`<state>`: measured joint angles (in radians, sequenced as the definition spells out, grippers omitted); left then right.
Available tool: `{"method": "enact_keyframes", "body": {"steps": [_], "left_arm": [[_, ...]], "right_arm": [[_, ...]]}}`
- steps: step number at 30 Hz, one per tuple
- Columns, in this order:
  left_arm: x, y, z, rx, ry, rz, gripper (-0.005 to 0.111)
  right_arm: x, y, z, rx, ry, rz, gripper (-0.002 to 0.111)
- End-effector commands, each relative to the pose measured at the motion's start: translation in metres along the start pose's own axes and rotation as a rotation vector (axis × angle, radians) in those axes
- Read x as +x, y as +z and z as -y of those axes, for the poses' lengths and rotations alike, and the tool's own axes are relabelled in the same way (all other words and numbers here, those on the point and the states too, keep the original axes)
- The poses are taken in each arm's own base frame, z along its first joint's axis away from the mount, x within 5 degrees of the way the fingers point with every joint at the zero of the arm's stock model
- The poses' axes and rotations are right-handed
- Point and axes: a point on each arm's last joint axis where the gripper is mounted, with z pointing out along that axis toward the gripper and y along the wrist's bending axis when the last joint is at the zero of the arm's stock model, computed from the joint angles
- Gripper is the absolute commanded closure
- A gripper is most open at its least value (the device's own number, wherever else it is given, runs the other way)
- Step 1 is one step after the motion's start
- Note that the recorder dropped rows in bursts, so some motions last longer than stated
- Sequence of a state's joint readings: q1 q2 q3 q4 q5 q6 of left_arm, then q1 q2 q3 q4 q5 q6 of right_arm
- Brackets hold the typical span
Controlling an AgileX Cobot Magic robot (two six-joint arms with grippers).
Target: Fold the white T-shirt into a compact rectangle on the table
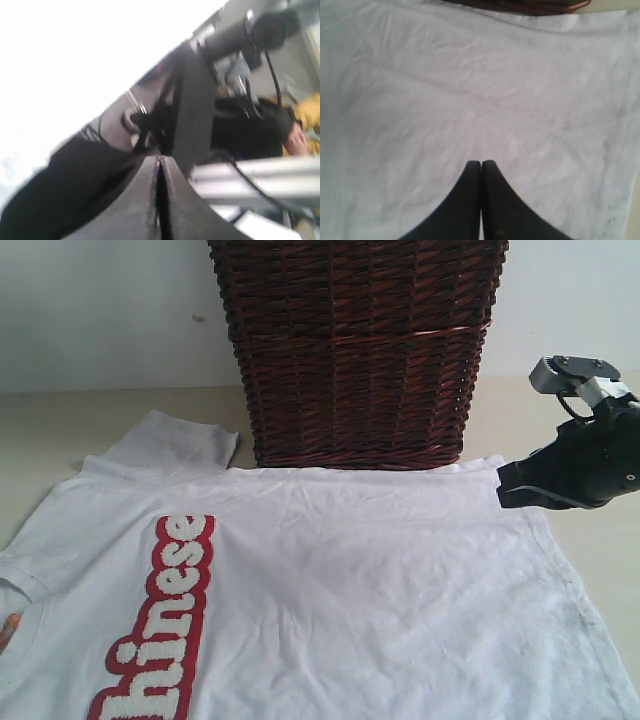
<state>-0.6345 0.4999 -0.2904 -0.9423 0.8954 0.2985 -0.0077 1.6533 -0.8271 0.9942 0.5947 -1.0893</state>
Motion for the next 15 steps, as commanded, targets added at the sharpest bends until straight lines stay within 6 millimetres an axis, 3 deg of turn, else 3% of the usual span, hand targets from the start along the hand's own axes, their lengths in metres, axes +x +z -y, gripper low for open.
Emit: {"method": "enact_keyframes", "body": {"steps": [1,6,9,12,15], "left_arm": [[-0.035,-0.007,-0.007,-0.108,0.051,0.355,0.107],[-0.058,-0.004,-0.024,-0.270,0.079,0.503,0.107],[-0.081,0.008,-0.044,-0.430,0.104,0.535,0.107],[-0.123,0.034,-0.063,-0.580,0.179,0.460,0.107],[-0.165,0.046,-0.089,-0.653,0.120,0.401,0.107]], "right_arm": [[-0.003,-0.002,0.000,0.000,-0.012,0.009,0.108],[-0.003,-0.002,0.000,0.000,-0.012,0.009,0.108],[-0.003,-0.002,0.000,0.000,-0.012,0.009,0.108],[-0.003,-0.002,0.000,0.000,-0.012,0.009,0.108],[-0.003,-0.002,0.000,0.000,-0.012,0.009,0.108]]}}
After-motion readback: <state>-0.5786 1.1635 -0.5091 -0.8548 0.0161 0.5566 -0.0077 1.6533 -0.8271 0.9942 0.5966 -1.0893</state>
